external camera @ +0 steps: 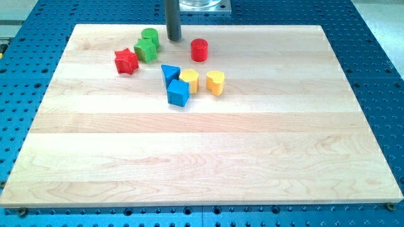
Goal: Push the green star into the red star
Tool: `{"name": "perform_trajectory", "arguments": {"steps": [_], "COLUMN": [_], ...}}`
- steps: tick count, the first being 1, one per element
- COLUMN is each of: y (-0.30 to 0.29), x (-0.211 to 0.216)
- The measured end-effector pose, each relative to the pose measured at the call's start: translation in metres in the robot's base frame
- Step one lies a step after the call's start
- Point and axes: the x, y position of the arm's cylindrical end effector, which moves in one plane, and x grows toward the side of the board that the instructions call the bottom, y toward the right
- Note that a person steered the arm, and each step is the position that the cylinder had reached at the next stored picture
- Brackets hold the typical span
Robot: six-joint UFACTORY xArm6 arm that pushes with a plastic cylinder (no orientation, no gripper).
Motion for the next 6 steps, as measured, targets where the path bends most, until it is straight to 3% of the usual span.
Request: {"name": "perform_trajectory", "arguments": {"steps": [2,4,6], "y": [-0.019,-0.083,-0.014], "x": [0.054,0.054,0.021]}}
